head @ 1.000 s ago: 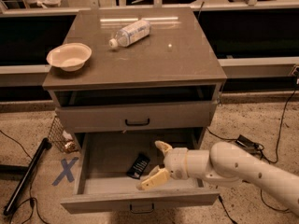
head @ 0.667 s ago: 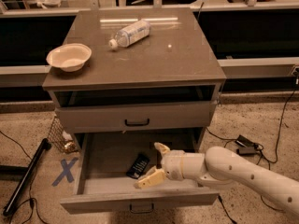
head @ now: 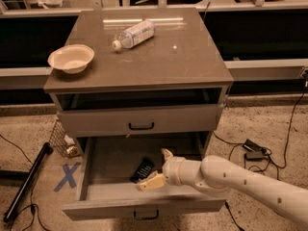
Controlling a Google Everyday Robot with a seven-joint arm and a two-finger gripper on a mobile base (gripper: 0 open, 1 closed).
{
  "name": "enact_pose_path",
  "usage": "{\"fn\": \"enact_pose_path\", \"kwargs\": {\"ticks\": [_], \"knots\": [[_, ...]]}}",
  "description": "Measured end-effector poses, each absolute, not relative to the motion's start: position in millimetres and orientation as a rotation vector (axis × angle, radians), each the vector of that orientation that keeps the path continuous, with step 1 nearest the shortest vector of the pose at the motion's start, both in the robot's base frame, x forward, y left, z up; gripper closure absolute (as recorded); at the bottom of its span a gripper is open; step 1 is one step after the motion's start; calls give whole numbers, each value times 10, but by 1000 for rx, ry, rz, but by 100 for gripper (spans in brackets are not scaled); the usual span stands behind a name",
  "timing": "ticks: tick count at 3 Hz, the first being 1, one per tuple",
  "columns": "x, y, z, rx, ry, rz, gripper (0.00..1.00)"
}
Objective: Pick rxbar blueberry from middle drawer and place on counter
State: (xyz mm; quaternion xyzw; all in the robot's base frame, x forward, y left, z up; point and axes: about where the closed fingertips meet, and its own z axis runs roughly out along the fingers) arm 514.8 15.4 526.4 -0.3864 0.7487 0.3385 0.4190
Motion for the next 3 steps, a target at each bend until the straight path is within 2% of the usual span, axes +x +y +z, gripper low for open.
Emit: {"fn": "enact_pose_path", "kwargs": {"ticks": [1, 3], "knots": [[5372, 95, 4834, -904, 1921, 757, 0], [5702, 295, 4560, -979, 1874, 593, 0]]}}
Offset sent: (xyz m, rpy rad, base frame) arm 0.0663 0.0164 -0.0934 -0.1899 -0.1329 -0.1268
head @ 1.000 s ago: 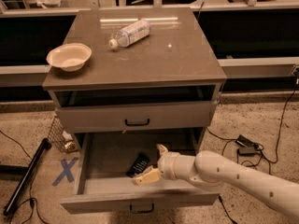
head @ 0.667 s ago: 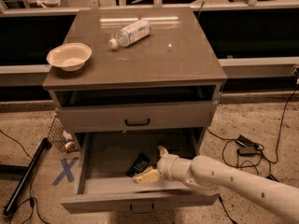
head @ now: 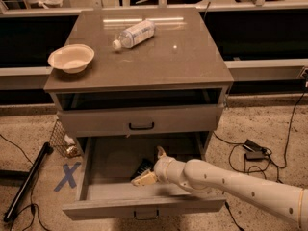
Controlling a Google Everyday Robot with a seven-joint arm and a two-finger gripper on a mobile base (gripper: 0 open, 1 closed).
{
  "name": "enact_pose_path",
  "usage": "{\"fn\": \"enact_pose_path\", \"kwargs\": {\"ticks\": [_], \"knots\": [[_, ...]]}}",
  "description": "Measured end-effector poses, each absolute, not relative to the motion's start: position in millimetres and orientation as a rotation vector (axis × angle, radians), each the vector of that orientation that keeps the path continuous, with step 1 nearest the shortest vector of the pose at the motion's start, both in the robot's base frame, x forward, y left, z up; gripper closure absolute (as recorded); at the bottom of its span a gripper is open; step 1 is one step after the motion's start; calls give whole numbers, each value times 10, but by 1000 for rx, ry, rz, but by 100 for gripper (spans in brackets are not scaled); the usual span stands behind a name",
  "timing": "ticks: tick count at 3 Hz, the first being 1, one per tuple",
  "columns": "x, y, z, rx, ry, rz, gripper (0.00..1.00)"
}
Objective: Pick rxbar blueberry from middle drawer and place on counter
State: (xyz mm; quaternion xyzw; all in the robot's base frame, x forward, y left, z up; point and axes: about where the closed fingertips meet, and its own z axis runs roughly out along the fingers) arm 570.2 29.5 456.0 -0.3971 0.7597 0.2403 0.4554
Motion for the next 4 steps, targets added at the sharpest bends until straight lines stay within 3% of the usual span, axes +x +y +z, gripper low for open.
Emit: {"fn": "enact_pose_path", "kwargs": {"ticks": [4], "knots": [[5806, 589, 3911, -1206, 1997, 453, 0]]}}
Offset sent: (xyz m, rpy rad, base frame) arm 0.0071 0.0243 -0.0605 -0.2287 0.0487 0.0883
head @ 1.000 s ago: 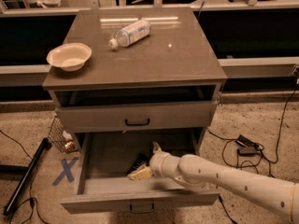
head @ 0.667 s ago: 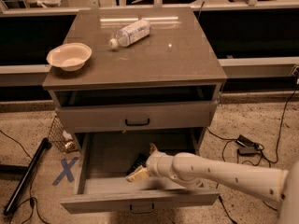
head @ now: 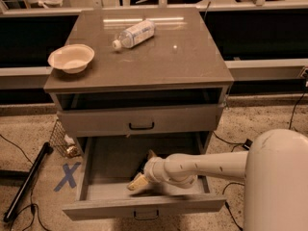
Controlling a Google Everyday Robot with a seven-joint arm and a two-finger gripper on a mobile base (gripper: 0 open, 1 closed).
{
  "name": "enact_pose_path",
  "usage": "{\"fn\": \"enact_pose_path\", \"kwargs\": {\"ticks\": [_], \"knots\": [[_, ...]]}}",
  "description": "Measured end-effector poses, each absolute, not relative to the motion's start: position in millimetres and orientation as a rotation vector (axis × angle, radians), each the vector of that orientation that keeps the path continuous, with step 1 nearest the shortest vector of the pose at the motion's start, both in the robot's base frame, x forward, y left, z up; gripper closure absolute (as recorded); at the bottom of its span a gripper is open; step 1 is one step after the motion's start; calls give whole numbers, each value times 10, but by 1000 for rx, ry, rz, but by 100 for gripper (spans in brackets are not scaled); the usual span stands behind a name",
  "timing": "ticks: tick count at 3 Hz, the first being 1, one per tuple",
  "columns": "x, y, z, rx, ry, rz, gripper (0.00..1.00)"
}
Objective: Pick rxbar blueberry from middle drawer and place on counter
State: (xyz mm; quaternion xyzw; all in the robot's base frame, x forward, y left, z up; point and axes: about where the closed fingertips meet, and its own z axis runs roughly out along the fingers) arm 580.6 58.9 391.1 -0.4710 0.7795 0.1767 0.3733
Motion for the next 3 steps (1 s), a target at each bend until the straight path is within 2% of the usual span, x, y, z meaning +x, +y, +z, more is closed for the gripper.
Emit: {"fn": "enact_pose_path", "kwargs": {"ticks": [1, 2, 3], "knots": [[5838, 647, 3728, -1206, 2018, 492, 2], [5849, 650, 3575, -1205, 2045, 510, 20], [5847, 665, 3509, -1214, 2049, 524, 43]]}}
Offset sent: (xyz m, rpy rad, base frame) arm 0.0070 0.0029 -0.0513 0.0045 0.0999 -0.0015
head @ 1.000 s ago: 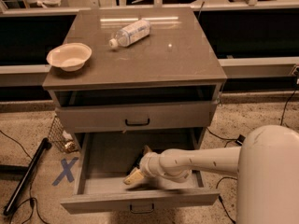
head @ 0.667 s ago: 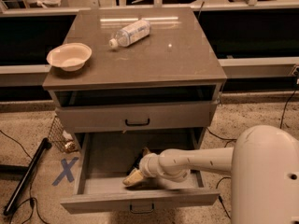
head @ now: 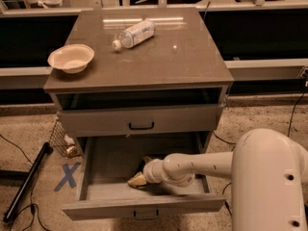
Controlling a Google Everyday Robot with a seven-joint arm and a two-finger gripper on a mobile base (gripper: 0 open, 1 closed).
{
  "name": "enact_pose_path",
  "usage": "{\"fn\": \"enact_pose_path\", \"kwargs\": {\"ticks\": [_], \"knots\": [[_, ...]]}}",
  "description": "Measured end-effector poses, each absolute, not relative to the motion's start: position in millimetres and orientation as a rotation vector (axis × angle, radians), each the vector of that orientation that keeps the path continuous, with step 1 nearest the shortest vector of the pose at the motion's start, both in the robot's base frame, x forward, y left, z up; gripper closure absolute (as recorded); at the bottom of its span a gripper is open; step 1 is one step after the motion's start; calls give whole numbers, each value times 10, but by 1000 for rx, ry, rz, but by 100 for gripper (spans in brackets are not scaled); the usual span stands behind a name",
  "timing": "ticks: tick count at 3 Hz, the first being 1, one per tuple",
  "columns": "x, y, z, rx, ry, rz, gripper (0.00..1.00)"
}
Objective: Pick rxbar blueberry from middle drawer and place on counter
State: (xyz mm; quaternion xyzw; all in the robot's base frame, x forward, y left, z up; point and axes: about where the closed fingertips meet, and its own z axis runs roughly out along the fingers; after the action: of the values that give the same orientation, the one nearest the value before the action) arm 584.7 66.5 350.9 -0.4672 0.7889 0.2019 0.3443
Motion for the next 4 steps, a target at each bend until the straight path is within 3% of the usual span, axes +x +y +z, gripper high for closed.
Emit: {"fn": "enact_pose_path", "kwargs": {"ticks": [2, 3, 4], "knots": [[5846, 671, 3556, -1215, 2046, 530, 89], [5846, 671, 3558, -1215, 2046, 530, 100], [5835, 603, 3692, -1189, 1998, 564, 100]]}}
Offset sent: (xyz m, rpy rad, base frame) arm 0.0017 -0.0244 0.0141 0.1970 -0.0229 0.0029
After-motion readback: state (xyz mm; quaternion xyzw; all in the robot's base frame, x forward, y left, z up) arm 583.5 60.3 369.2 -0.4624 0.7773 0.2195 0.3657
